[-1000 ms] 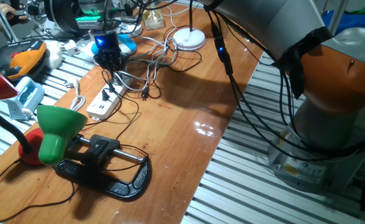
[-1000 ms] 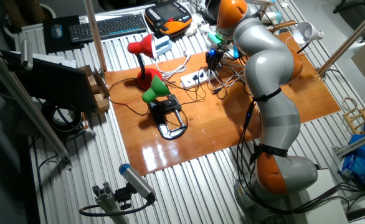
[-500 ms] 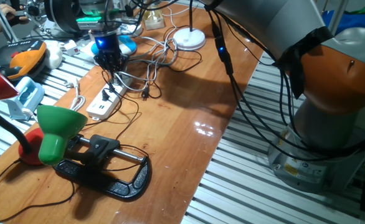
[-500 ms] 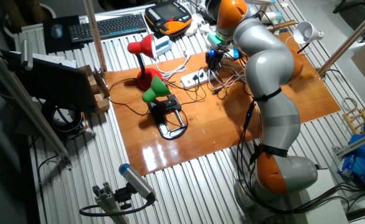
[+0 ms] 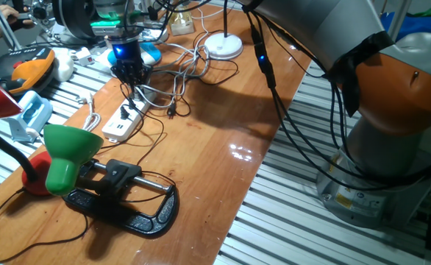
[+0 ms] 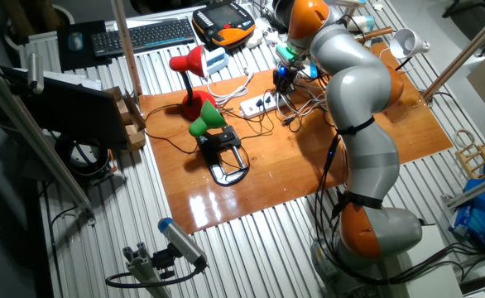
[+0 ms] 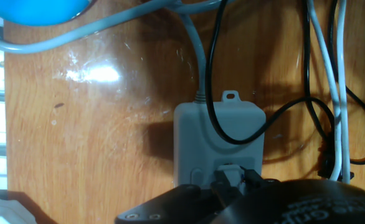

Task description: Plug in the power cord of the desk lamp, turn on the socket, and light up the desk lamp

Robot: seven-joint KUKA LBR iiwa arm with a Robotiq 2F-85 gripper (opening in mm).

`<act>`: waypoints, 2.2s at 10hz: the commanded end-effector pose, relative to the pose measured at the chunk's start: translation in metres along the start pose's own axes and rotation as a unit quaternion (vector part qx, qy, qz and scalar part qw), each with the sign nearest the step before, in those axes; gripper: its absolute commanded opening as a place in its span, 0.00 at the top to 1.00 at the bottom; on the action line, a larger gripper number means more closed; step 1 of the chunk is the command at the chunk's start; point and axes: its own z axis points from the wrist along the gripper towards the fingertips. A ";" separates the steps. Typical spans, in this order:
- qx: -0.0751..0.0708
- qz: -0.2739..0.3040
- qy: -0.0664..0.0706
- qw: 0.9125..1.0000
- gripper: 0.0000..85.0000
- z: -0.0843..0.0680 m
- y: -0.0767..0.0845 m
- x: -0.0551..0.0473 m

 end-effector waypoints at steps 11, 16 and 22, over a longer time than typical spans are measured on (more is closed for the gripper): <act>-0.015 0.001 -0.007 1.000 1.00 0.000 0.000 0.000; -0.023 0.000 -0.015 1.000 0.40 -0.002 0.000 0.001; -0.020 -0.011 -0.042 0.999 0.20 -0.010 -0.003 0.001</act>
